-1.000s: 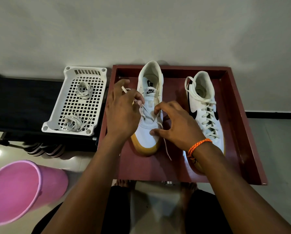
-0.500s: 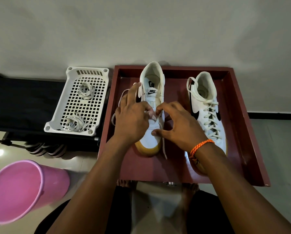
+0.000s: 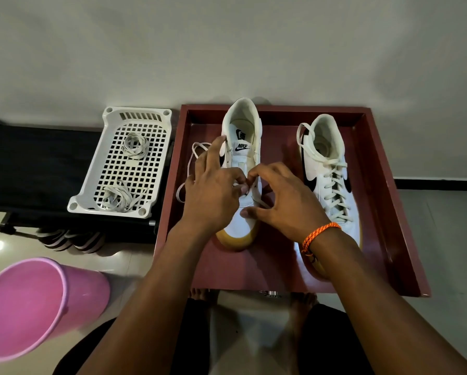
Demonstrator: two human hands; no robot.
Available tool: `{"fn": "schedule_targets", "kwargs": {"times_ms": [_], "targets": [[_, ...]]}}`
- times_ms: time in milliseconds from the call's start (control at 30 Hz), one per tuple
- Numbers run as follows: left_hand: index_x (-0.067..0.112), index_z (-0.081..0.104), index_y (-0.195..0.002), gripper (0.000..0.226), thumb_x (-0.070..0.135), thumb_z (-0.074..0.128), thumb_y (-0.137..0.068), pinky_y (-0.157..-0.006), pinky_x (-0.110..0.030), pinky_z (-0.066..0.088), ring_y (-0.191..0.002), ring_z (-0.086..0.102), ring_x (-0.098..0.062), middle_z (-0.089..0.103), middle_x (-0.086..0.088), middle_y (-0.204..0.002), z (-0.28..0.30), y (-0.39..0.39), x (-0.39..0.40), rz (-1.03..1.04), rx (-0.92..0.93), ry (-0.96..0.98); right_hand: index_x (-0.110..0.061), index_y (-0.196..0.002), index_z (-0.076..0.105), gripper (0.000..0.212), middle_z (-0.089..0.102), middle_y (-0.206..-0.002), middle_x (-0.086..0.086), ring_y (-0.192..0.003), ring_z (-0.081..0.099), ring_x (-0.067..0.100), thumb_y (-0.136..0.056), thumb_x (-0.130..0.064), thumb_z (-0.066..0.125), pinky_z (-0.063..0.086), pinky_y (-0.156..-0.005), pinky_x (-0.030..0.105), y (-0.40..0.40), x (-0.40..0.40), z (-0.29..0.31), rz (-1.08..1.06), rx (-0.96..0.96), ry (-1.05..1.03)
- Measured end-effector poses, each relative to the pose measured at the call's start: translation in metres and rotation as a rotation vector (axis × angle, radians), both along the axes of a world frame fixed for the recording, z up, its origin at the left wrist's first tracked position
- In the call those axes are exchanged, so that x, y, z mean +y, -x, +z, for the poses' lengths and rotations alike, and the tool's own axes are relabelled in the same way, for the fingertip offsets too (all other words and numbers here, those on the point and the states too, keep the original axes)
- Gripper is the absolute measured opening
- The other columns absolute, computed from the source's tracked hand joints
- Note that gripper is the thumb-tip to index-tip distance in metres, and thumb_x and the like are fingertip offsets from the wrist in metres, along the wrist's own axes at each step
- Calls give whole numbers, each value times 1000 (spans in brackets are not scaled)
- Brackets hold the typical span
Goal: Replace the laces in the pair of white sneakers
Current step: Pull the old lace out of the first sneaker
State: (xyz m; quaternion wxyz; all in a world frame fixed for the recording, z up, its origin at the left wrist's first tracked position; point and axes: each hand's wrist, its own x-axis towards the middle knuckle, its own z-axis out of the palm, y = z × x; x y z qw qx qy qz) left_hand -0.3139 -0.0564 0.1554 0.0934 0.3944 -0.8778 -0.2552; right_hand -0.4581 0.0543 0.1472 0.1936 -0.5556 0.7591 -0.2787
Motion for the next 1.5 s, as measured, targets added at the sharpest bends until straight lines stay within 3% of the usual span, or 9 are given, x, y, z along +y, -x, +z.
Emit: {"fn": "schedule_targets", "kwargs": {"times_ms": [300,467,667,767,900,1067,1167,1400,1500], "targets": [[32,74,-95,15,21,64,-93,-91,-57,56,-135,54,-25,47,4,-153,1,-7,-23,72,251,114,-42,-113,53,58,50,-115,-11,-83,67,20,-70,-51,91,60,-73,44,0,-1,1,0,-14,-4],[39,76,-98,8,36,80,-91,-101,-68,48,-156,28,-28,16,9,-175,0,-5,-7,-17,16,-22,-42,-116,53,58,50,-114,-12,-84,68,18,-72,-50,90,59,-74,44,1,-1,1,16,-19,-8],[28,71,-88,15,16,74,-98,-79,-49,60,-135,54,-25,24,5,-170,3,-1,-7,26,43,0,-41,-114,52,57,50,-113,-12,-84,67,18,-73,-53,89,59,-70,43,0,0,1,16,7,-9],[23,70,-89,17,9,69,-99,-81,-48,59,-110,68,-18,39,5,-159,7,-5,-13,60,126,-15,-41,-113,52,56,49,-111,-12,-81,66,17,-72,-54,88,59,-70,43,0,0,2,11,19,-10],[16,70,-99,12,6,63,-100,-90,-44,55,-117,63,-16,55,2,-145,7,-5,-12,51,99,21,-41,-111,53,55,50,-112,-12,-81,65,17,-72,-53,89,59,-71,42,-1,0,3,10,6,-7],[7,65,-108,18,7,46,-108,-75,-38,55,-83,72,-17,68,3,-90,14,-14,-32,384,293,-88,-40,-110,54,55,50,-113,-13,-82,65,17,-71,-49,91,59,-71,42,-1,2,5,4,7,-3],[17,68,-105,18,8,53,-103,-83,-39,51,-97,70,-24,73,6,-102,7,-23,-41,402,239,-40,-41,-113,55,56,49,-114,-13,-83,65,18,-70,-49,90,58,-74,42,0,2,5,-2,-8,-6],[34,67,-135,65,-11,53,-89,-99,-26,48,-119,52,0,58,2,-139,5,-13,-34,114,363,-33,-38,-114,63,26,43,-88,-10,-75,53,9,-93,-52,71,43,-59,30,-13,-7,4,-83,83,76],[35,72,-130,67,-9,51,-83,-93,-41,56,-116,57,-11,52,-1,-141,2,-18,-33,-27,250,-74,-35,-115,66,26,54,-72,-11,-74,59,16,-95,-51,70,44,-61,31,-23,-15,2,-125,103,73]]}}
